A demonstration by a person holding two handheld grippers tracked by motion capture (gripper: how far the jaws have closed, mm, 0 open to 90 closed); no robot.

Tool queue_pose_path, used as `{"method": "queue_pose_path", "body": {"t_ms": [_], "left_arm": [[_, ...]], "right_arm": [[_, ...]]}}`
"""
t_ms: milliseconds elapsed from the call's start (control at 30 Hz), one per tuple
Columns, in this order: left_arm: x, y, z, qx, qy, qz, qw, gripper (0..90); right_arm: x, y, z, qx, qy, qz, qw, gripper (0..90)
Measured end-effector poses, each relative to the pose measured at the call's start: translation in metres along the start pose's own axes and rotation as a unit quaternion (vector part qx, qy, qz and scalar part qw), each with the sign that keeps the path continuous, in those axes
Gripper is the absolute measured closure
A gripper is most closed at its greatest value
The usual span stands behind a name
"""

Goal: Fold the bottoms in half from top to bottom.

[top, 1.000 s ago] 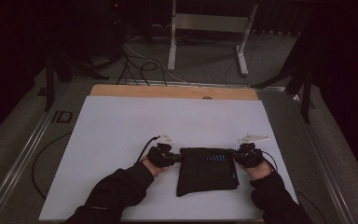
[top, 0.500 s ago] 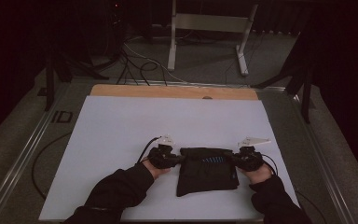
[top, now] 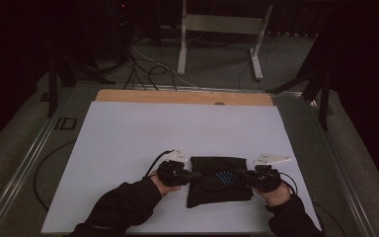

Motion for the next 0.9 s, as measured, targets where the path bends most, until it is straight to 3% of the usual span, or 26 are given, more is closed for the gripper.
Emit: {"method": "queue_pose_path", "body": {"t_ms": [200, 267, 367, 467, 567, 667, 800, 900], "left_arm": [[-0.005, 0.004, 0.023, -0.025, -0.023, -0.002, 0.9994, 86.9], [-0.005, 0.006, 0.027, -0.024, -0.024, 0.002, 0.9994, 79.3], [-0.005, 0.009, 0.031, -0.014, -0.035, 0.007, 0.9993, 62.7], [-0.006, 0.011, 0.033, -0.017, -0.029, 0.014, 0.9993, 50.1], [-0.008, 0.013, 0.033, -0.006, -0.028, 0.016, 0.9995, 38.8], [-0.008, 0.015, 0.032, 0.003, -0.027, 0.022, 0.9994, 38.7], [-0.009, 0.014, 0.031, 0.018, -0.026, 0.025, 0.9992, 62.6], [-0.008, 0.013, 0.035, 0.015, -0.03, 0.024, 0.9991, 71.9]], "right_arm": [[-0.007, 0.011, -0.027, 0.021, 0.011, 0.007, 0.9997, 90.0], [-0.008, 0.013, -0.033, 0.019, 0.019, 0.01, 0.9996, 88.2], [-0.011, 0.016, -0.038, 0.018, 0.021, 0.013, 0.9995, 77.1], [-0.012, 0.017, -0.037, 0.016, 0.01, 0.02, 0.9996, 61.6], [-0.01, 0.018, -0.032, 0.008, 0.001, 0.033, 0.9994, 56.2], [-0.009, 0.019, -0.032, 0.008, -0.003, 0.035, 0.9994, 55.4], [-0.012, 0.017, -0.034, -0.003, 0.011, 0.023, 0.9997, 75.0], [-0.016, 0.017, -0.036, -0.003, 0.017, 0.013, 0.9998, 86.9]]}}
Point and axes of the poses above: each handheld gripper's, and its own axes: y roughly backward along the jaws, x roughly out of its top, z roughly to its right, the point moved 9 cm from there along -y, roughly forward along the jaws
